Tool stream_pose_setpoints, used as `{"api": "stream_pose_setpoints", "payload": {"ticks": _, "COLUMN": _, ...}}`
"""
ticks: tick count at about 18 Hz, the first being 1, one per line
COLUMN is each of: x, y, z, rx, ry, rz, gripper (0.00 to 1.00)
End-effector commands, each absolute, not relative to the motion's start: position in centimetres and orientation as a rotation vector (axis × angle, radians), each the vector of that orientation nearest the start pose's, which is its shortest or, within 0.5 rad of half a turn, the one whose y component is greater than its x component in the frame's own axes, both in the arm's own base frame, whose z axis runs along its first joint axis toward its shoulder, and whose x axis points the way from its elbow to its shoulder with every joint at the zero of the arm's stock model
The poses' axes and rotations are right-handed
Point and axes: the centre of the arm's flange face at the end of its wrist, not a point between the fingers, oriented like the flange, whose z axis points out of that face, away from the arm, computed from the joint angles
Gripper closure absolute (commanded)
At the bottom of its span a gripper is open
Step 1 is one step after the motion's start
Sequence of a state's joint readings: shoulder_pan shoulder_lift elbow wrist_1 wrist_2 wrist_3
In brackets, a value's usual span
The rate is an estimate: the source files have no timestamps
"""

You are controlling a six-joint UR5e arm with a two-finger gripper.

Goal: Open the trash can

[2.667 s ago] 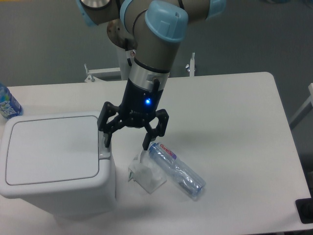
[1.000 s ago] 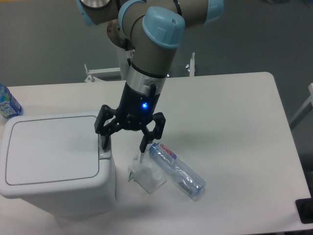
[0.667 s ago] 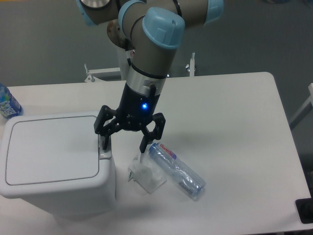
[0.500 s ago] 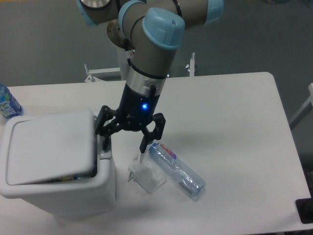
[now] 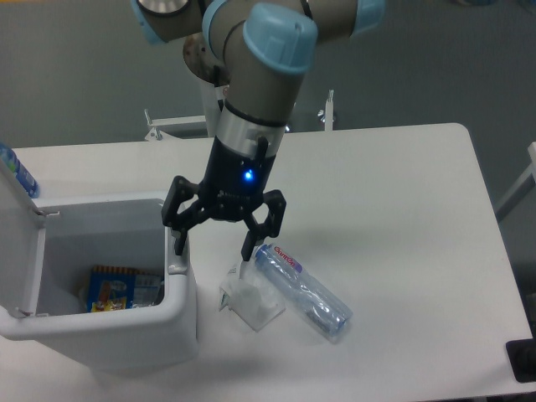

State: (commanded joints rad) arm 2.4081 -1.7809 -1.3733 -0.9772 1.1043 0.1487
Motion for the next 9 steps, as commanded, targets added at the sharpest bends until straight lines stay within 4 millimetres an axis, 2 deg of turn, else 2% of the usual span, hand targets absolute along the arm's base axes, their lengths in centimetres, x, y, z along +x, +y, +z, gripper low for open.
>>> {"api": "stream_pose_setpoints", "payload": {"ticks": 2, "x": -35.8, "y": 53.2, "z": 58.8, "rx": -2.280, "ry": -0.668, "rz": -0.062, "gripper": 0.00}}
{"api": "stream_pose_setpoints", "payload": {"ticks": 4, "x": -38.4, "y": 51.4, "z": 60.8, "rx": -2.252, "ry": -0.660, "rz": 0.044, "gripper": 0.00}}
{"api": "stream_pose_setpoints", "payload": {"ticks": 9, "x": -43.3, "y": 46.4, "z": 62.5, "rx": -2.300, "ry": -0.629, "rz": 0.373, "gripper": 0.00}}
